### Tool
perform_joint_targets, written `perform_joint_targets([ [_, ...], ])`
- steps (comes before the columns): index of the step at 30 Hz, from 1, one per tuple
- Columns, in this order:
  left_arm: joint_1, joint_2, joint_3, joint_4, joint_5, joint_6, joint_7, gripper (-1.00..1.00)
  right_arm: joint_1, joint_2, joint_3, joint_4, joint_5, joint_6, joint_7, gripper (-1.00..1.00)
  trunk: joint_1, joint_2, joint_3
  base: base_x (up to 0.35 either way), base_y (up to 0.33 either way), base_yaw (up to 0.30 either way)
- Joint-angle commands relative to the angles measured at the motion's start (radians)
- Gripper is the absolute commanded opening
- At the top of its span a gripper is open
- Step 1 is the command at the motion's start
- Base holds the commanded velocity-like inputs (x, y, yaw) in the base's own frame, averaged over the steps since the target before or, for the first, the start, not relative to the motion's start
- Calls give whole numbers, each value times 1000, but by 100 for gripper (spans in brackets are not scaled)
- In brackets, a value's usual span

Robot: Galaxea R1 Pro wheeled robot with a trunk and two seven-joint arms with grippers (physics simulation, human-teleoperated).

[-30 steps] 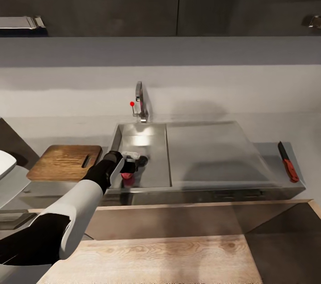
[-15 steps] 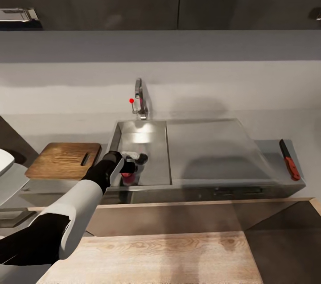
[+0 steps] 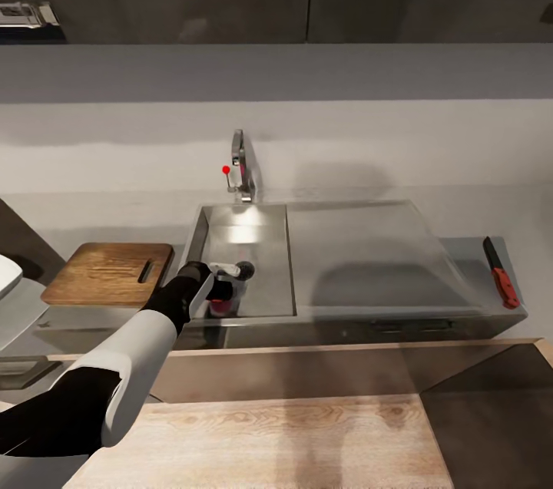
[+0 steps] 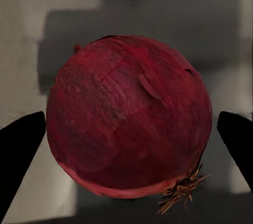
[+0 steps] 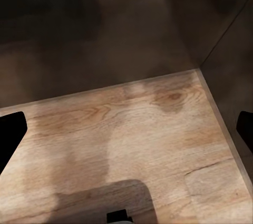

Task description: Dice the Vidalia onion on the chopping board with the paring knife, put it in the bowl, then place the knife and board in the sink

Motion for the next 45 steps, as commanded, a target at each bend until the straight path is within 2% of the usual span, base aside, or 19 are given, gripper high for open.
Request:
perform_joint_targets([
  [1,-1,0,-4,-1,3,5,4,-100,-1,0,-9,1,7,-3,2,100,1,-2,-2,0,0,0],
  [15,-1,0,-4,0,3,5,4,-100,-1,0,-9,1,7,-3,2,100,1,-2,-1,0,0,0],
  [31,-1,0,-3,-16,3,6,4,-100,-1,0,-9,1,7,-3,2,100,1,-2,23,0,0,0],
  [33,-1,-1,-2,-37,4,9,5,-100,-1,0,-9,1,7,-3,2,100,1,-2,26,0,0,0],
  [37,-1,-2,-3,-135,8,19,6,-100,-1,0,-9,1,7,-3,2,100,1,-2,32,0,0,0],
  [41,-1,-5,-3,-268,10,142,7,-100,-1,0,-9,1,7,-3,2,100,1,-2,38,0,0,0],
  [45,-1,-5,-4,-410,10,223,7,-100,-1,0,-9,1,7,-3,2,100,1,-2,45,0,0,0],
])
